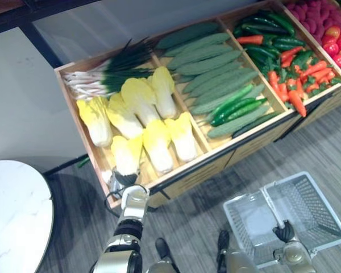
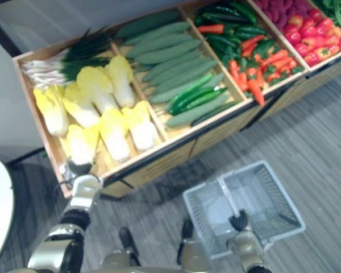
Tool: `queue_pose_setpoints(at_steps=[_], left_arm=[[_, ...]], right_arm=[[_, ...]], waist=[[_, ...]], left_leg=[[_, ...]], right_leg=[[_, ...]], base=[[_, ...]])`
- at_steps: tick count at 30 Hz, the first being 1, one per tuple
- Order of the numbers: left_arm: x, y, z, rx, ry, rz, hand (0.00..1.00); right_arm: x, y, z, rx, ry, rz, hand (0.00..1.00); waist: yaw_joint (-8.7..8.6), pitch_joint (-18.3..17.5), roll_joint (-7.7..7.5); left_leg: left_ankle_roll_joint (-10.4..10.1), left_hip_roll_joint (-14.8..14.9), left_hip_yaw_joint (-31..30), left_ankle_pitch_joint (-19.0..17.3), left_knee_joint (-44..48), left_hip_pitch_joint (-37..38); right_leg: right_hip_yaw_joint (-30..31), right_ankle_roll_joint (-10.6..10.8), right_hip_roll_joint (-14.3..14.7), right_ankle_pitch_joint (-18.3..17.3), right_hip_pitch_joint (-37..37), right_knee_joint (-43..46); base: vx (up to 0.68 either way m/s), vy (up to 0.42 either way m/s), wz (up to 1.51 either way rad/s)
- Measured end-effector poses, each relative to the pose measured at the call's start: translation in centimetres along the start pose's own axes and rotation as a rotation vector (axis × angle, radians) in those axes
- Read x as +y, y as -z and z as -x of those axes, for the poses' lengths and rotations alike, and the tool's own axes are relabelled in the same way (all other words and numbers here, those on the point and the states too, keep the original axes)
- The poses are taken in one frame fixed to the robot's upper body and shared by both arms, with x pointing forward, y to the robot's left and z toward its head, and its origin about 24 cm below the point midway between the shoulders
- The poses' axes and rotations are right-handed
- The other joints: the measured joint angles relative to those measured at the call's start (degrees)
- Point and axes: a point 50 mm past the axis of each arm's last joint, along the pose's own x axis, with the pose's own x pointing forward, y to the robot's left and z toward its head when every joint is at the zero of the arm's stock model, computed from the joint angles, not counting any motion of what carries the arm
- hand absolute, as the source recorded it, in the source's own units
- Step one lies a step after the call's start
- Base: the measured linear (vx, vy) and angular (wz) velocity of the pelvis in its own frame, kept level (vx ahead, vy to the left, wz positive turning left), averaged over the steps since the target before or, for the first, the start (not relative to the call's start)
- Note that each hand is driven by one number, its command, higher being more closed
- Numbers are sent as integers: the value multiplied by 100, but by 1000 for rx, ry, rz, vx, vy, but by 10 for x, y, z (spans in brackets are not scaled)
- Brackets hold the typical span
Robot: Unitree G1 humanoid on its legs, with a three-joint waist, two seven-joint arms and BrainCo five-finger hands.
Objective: Pick vegetable in the basket
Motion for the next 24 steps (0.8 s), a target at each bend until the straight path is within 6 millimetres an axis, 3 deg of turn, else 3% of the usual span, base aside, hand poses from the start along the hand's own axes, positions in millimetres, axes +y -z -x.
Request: queue_pose_setpoints(at_steps=[5,15,24], left_arm=[[-4,11,28,40,-39,122,100],[24,-7,38,-88,-244,274,100],[36,-17,44,-155,-263,337,100]], right_arm=[[5,9,6,32,7,-23,100],[13,21,14,75,38,-38,100],[24,29,22,109,11,-51,100]], waist=[[-11,1,0],[3,-5,-8],[20,-182,-182]], left_leg=[[1,-58,-152,3,11,159],[8,-32,-335,-5,-10,283],[21,-54,-420,-8,-10,270]], right_leg=[[-118,0,-37,1,338,-193],[-292,1,-24,-4,559,-177],[-321,89,-56,-1,570,-188]], base=[[104,10,11],[-11,7,10],[-14,12,2]])
